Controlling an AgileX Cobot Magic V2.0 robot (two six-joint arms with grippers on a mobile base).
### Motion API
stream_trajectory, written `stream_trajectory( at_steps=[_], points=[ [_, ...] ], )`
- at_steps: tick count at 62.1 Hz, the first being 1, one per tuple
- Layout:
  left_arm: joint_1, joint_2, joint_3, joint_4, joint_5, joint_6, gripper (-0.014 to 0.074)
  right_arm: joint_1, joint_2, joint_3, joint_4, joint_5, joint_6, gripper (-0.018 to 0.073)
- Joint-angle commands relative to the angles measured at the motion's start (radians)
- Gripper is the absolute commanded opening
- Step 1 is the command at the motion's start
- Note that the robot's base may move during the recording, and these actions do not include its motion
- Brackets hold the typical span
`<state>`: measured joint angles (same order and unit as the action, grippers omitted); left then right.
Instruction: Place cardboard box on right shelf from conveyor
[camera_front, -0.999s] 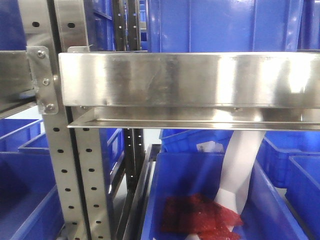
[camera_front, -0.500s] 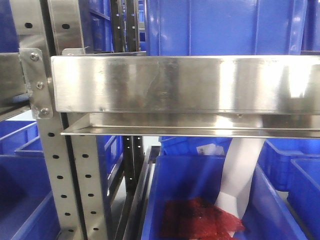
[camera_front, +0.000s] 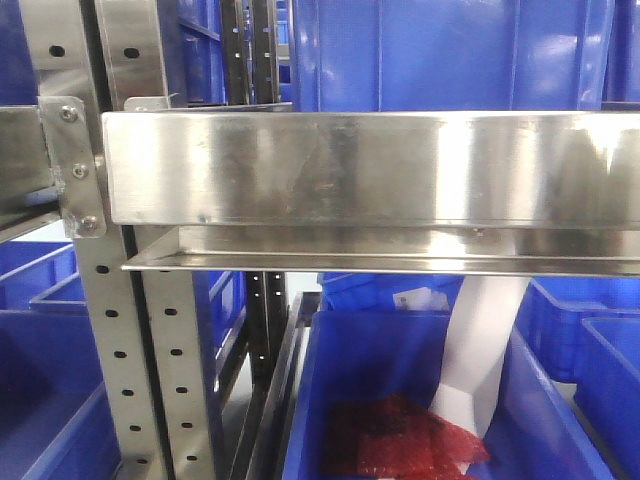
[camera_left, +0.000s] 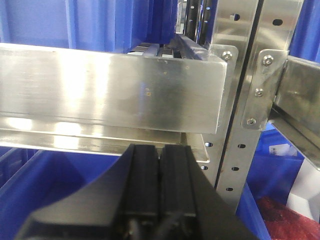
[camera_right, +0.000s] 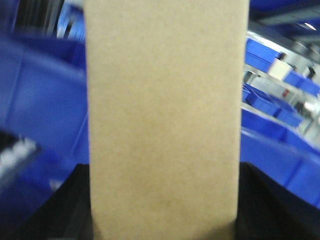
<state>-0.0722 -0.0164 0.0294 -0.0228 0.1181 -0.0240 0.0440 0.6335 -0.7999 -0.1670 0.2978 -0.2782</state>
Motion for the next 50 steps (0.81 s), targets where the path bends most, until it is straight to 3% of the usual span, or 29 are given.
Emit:
stream_trajectory(
  at_steps=[1,12,21,43,50],
  points=[
    [0.000,-0.008,0.010,0.001,-0.087,-0.005,-0.0116,0.052,0.117,-0.070,-0.021,-0.123,-0.163,0.0054],
    [0.000,-0.008,0.010,0.001,-0.087,-0.005,-0.0116,0.169,0.294,-0.091,-0.059,-0.102,-0.396,0.0054],
    [0.000,-0.008,0.010,0.001,-0.087,-0.005,-0.0116,0.200,0.415,-0.097,-0.110,-0.124,-0.477,0.0054],
    [0.000,-0.008,0.010,0.001,-0.087,-0.005,-0.0116,0.200,0.593,-0.136,-0.343,-0.143,-0.496,0.0054],
    [0.000,-0.008,0.010,0.001,-0.087,-0.005,-0.0116,0.200,0.595,-0.136,-0.359,-0.157,-0.496,0.0054]
  ],
)
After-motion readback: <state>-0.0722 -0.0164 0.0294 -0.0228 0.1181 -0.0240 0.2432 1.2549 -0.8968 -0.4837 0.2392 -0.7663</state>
